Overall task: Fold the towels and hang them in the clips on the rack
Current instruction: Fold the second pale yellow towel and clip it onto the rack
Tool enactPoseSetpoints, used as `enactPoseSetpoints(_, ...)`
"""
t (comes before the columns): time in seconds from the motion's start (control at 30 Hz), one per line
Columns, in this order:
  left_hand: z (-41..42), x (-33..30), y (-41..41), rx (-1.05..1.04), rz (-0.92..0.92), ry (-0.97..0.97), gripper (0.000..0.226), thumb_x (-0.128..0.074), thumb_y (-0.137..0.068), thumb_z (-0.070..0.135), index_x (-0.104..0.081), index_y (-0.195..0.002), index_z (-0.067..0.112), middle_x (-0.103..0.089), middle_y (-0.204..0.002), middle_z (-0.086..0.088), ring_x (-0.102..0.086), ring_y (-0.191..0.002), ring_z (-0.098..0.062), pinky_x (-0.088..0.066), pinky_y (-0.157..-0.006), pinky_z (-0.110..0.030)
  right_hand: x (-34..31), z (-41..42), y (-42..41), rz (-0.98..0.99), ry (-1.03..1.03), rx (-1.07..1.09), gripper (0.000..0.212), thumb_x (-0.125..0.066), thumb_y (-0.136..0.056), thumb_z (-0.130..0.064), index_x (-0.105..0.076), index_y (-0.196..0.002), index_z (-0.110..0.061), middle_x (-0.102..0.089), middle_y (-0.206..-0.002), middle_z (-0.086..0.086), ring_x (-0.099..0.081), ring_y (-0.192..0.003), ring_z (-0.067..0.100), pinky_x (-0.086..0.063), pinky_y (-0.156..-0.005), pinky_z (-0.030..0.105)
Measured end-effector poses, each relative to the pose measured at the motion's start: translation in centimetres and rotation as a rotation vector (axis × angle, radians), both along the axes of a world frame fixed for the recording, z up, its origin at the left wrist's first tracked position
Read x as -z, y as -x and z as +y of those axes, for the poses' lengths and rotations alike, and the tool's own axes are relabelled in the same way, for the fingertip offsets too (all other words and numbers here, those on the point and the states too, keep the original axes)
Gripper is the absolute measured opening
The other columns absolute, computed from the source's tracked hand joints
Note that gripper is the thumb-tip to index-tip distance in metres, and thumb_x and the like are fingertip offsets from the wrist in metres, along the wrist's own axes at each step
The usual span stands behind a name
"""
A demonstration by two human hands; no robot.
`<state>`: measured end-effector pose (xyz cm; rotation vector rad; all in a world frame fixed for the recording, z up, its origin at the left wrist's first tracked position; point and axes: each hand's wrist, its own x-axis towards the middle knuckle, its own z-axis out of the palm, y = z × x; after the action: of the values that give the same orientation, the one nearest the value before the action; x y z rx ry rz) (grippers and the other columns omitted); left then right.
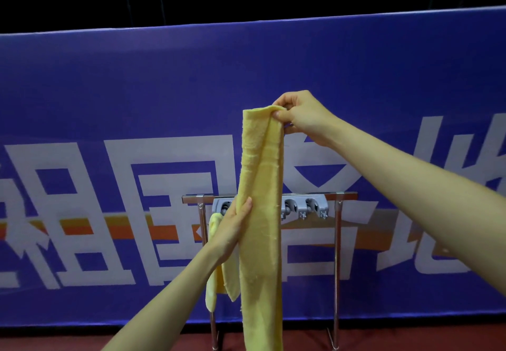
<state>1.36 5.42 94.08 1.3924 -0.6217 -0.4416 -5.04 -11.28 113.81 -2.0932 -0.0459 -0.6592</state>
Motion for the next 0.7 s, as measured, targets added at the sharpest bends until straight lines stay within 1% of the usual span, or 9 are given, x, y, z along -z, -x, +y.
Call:
enactPoseSetpoints(0.13,0.2,-0.2,0.3,-0.046,-0.029,-0.041,0.045,-0.053,-0.078,0.052,-0.055,-0.114,0.024,-0.066,-0.111,-0.002,-0.067,-0.100,-0.018,-0.055,-0.082,-0.031,0.0,0.1,0.0,0.001,0.000,0.011,0.012,-0.053,-0.093,-0.004,-0.062,-0.101,-0.003,-0.064,-0.082,0.004,-0.066,-0.076,0.012,-0.055,-0.061,0.022)
enactPoseSetpoints(0.17,0.1,-0.3,0.4,-0.063,-0.036,-0.046,0.045,-0.054,-0.077,0.052,-0.055,-0.112,0.024,-0.067,-0.109,-0.002,-0.067,-0.099,-0.018,-0.055,-0.082,-0.032,0.0,0.1,0.0,0.000,0.000,0.014,0.013,-0.053,-0.093,-0.004,-0.062,-0.101,-0.003,-0.064,-0.083,0.005,-0.066,-0.076,0.013,-0.055,-0.061,0.022)
enactPoseSetpoints(0.23,0.0,-0.7,0.5,-0.124,-0.066,-0.039,0.054,-0.057,-0.074,0.053,-0.055,-0.117,0.020,-0.067,-0.107,0.000,-0.067,-0.097,-0.018,-0.055,-0.083,-0.034,-0.1,0.0,0.0,-0.014,-0.029,0.016,0.012,-0.053,-0.093,-0.002,-0.062,-0.101,-0.001,-0.064,-0.082,0.006,-0.066,-0.076,0.015,-0.055,-0.061,0.024)
enactPoseSetpoints(0.37,0.3,-1.1,0.2,-0.203,-0.179,-0.035,0.060,-0.064,-0.075,0.060,-0.053,-0.121,0.024,-0.065,-0.108,0.006,-0.065,-0.096,-0.012,-0.052,-0.074,-0.024,-0.3,-0.5,0.1,-0.031,-0.068,0.055,0.012,-0.052,-0.092,-0.001,-0.062,-0.100,0.000,-0.064,-0.083,0.009,-0.066,-0.076,0.017,-0.058,-0.063,0.026)
enactPoseSetpoints(0.4,0.4,-1.0,0.0,-0.195,-0.203,-0.067,0.061,-0.063,-0.073,0.060,-0.053,-0.122,0.025,-0.065,-0.110,0.006,-0.065,-0.097,-0.012,-0.053,-0.077,-0.026,-0.2,-0.6,0.1,-0.033,-0.065,0.068,0.012,-0.053,-0.092,-0.001,-0.062,-0.100,-0.001,-0.065,-0.084,0.009,-0.066,-0.076,0.017,-0.059,-0.063,0.027)
enactPoseSetpoints(0.47,0.6,-0.6,-0.3,-0.155,-0.209,-0.164,0.057,-0.066,-0.072,0.058,-0.056,-0.118,0.026,-0.066,-0.111,0.002,-0.066,-0.098,-0.015,-0.055,-0.085,-0.034,0.0,-0.8,0.1,-0.046,-0.067,0.096,0.011,-0.053,-0.091,0.000,-0.063,-0.096,-0.003,-0.064,-0.083,0.007,-0.066,-0.076,0.016,-0.057,-0.060,0.025)
enactPoseSetpoints(0.57,1.0,0.5,-0.7,-0.068,-0.199,-0.336,0.041,-0.069,-0.072,0.053,-0.058,-0.102,0.028,-0.066,-0.108,-0.001,-0.065,-0.097,-0.017,-0.053,-0.092,-0.040,0.4,-1.3,-0.2,-0.088,-0.097,0.163,0.015,-0.053,-0.089,0.000,-0.063,-0.085,-0.009,-0.064,-0.081,0.006,-0.065,-0.076,0.017,-0.058,-0.062,0.029)
enactPoseSetpoints(0.63,1.7,1.5,-0.8,-0.017,-0.176,-0.364,0.041,-0.066,-0.072,0.055,-0.059,-0.101,0.028,-0.066,-0.108,0.000,-0.064,-0.100,-0.017,-0.051,-0.094,-0.040,0.5,-2.2,-0.3,-0.113,-0.138,0.228,0.016,-0.053,-0.088,-0.002,-0.064,-0.081,-0.011,-0.065,-0.080,0.007,-0.066,-0.077,0.020,-0.060,-0.066,0.034)
enactPoseSetpoints(0.7,2.6,2.2,-1.2,0.040,-0.145,-0.362,0.041,-0.065,-0.076,0.056,-0.061,-0.105,0.028,-0.065,-0.112,0.001,-0.063,-0.104,-0.016,-0.050,-0.097,-0.041,0.6,-3.4,-0.2,-0.110,-0.195,0.284,0.016,-0.053,-0.088,-0.002,-0.064,-0.080,-0.011,-0.065,-0.082,0.008,-0.067,-0.078,0.021,-0.059,-0.065,0.034)
